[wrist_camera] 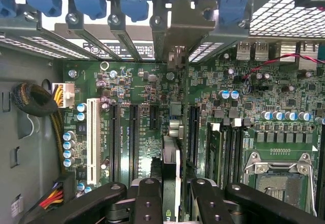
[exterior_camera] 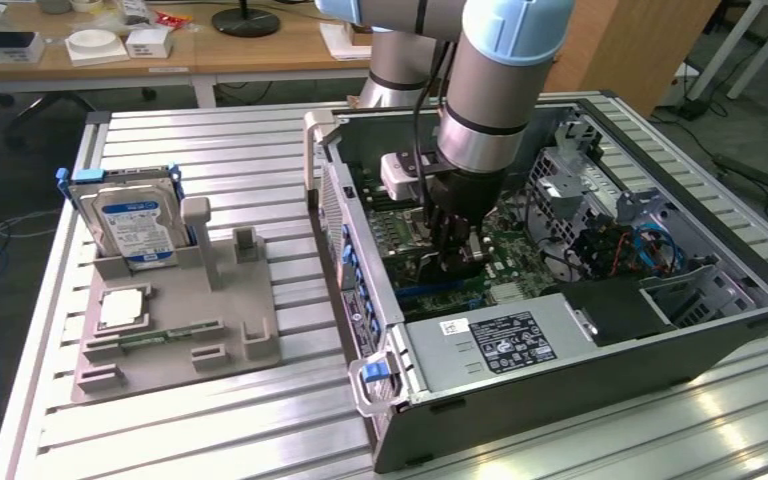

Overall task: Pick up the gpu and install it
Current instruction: 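Insert the gpu into the slot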

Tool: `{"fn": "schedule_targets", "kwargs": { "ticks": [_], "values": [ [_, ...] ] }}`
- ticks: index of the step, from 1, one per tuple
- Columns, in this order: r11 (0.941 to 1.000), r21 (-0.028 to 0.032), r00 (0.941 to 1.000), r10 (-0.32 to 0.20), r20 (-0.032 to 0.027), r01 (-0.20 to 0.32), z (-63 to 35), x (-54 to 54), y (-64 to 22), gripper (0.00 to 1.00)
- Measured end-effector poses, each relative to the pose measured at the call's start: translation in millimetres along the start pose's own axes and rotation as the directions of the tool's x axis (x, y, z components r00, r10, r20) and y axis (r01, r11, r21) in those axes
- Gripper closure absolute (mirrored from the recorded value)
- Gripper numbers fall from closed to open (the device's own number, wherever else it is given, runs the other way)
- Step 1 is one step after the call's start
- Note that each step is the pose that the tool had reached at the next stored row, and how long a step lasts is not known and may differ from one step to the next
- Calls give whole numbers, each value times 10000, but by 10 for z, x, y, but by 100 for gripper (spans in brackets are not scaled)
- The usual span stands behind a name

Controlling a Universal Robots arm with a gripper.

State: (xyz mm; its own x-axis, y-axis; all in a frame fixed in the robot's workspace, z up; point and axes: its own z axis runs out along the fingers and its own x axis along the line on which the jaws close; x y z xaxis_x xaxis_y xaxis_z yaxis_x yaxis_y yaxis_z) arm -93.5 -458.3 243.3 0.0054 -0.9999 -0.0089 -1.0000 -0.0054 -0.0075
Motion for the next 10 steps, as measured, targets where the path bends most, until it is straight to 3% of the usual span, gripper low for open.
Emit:
{"fn": "schedule_targets", "kwargs": {
  "ticks": [10],
  "values": [
    [10000,-1,10000,0,-2,0,37,1,0,73]
  ]
}}
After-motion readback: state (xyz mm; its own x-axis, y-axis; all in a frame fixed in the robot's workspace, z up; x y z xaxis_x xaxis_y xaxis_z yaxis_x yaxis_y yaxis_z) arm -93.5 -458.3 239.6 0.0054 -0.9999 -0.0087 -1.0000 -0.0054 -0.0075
